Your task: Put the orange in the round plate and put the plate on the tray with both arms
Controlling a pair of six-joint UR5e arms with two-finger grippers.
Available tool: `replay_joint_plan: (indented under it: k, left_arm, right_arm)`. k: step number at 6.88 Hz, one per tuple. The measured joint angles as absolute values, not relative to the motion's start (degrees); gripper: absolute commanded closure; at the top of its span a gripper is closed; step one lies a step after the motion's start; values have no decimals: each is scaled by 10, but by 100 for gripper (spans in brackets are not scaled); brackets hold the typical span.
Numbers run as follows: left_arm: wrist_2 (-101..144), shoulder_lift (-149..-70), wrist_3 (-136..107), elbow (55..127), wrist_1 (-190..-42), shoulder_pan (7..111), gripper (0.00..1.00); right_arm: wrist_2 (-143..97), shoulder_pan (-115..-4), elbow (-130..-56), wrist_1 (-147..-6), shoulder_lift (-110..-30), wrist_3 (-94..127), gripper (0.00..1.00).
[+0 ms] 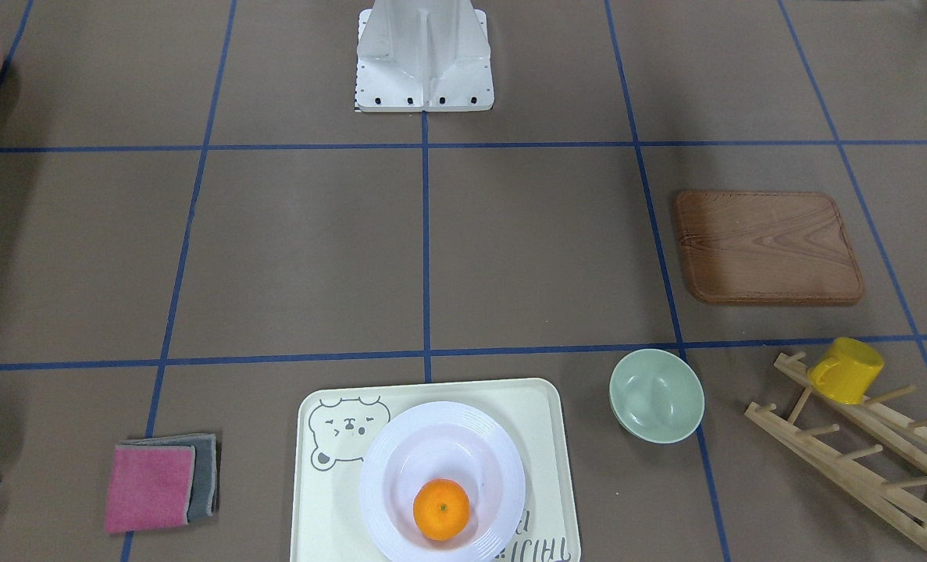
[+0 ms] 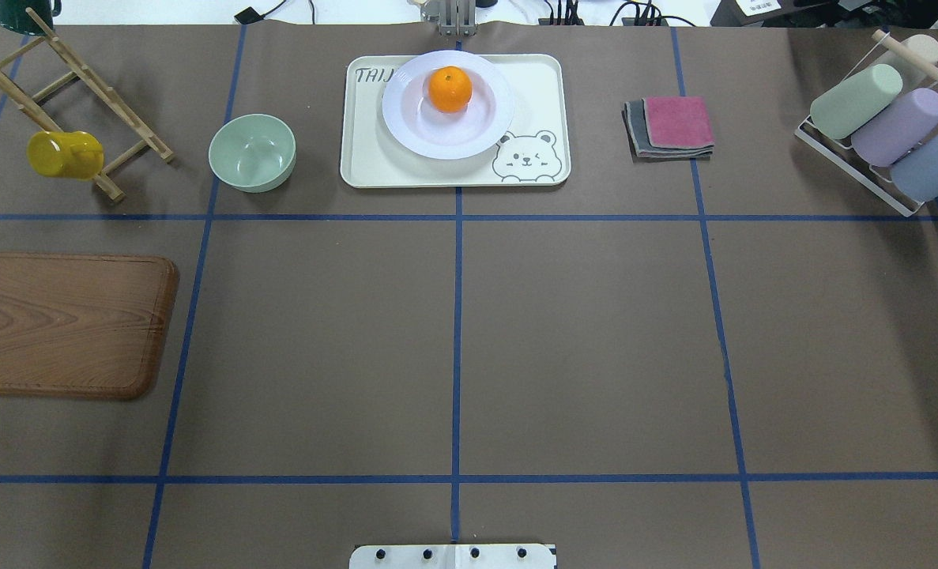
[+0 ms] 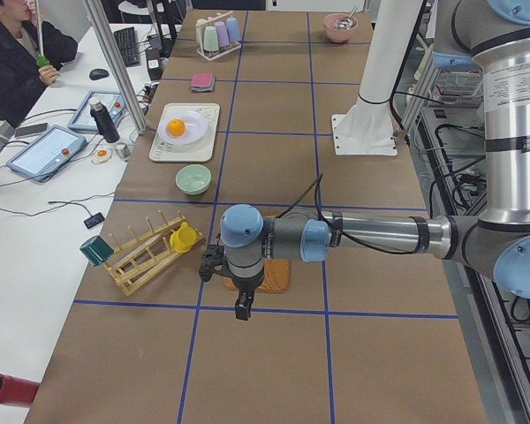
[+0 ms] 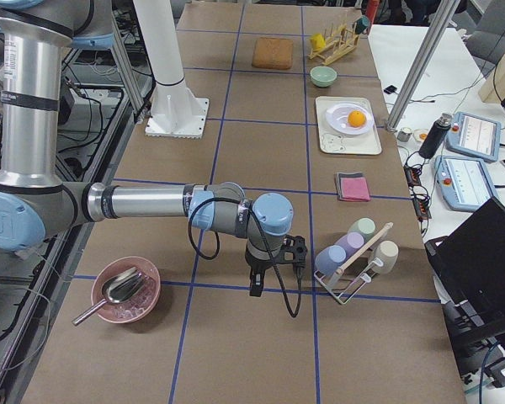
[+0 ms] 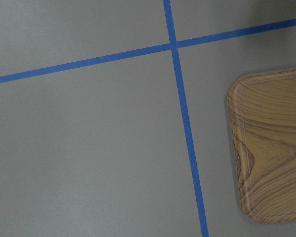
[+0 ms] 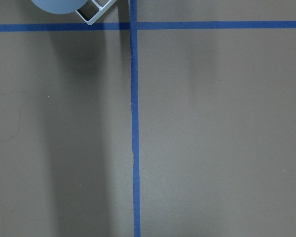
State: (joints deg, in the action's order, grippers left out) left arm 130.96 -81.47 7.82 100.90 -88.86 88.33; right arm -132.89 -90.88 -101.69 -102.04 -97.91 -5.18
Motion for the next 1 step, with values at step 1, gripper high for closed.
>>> replay_joint_plan:
  k: [1]
  left_arm:
    - [1310, -815, 78, 1009, -889, 883, 1]
  right_arm:
    - [-1329, -909, -1017, -1020, -979, -52, 0]
